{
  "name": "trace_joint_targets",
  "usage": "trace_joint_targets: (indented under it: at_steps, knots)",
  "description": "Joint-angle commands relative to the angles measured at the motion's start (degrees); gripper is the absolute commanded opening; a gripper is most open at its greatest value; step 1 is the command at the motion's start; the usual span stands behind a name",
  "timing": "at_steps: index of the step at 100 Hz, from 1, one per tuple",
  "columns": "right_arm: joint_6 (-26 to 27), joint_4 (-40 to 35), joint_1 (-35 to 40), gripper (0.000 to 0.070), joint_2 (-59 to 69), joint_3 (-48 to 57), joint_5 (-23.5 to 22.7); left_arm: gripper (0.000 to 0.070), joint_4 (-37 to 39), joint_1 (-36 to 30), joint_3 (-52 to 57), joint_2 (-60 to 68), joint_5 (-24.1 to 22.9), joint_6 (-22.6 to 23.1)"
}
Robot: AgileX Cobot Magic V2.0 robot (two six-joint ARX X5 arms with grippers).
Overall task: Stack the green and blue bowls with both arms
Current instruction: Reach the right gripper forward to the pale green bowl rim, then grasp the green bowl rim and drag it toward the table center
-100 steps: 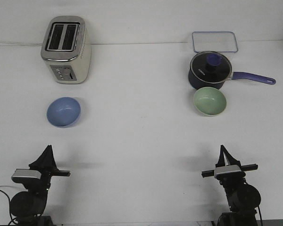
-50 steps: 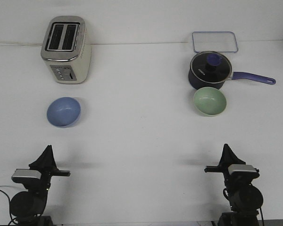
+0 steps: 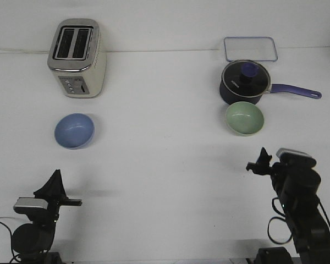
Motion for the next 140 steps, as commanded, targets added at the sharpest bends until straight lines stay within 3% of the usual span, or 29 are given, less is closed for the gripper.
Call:
trace_joint_targets:
  at_steps: [1,22,49,78,82,85,96,140]
  knots:
    - [-1.62,-0.24,-0.04,0.0548,6.62,4.46,-0.04,0.0015,0.57,-0.11,-1.09,-0.04,-0.11,0.09]
    - [-4.66,-3.43,-2.1,0.0548,27.54,18.75,-2.25,0.0015,0.57,-0.11,-1.09,-0.04,-0.11,0.11]
    - [-8.59,-8.96,-5.55,0.0547,51.45,35.36,-1.9,0.0015,0.57,-0.11,-1.09,-0.04,-0.11,0.09]
    - [-8.85,-8.28,-7.63,0.054,66.34,40.79,-3.13,0.0015,0.57,-0.11,-1.09,-0.04,-0.11,0.09]
    - [-8.85,-8.07,-7.74,0.0505,67.41,40.79,-3.41,0.0015,0.57,-0.11,-1.09,-0.04,-0.11,0.11]
    - [-8.85,-8.09,-7.8,0.0443,67.89,40.79,-3.58,0.0015,0.57,-0.11,-1.09,-0.04,-0.11,0.11]
    - [-9.33,-8.0,-7.91,0.0,68.74,40.76,-3.78,0.0015,0.57,-0.11,-1.09,-0.04,-0.11,0.11]
    - [-9.31,-11.02,-7.93,0.0001,59.52,40.83,-10.99,0.0015,0.57,-0.11,-1.09,-0.04,-0.11,0.11]
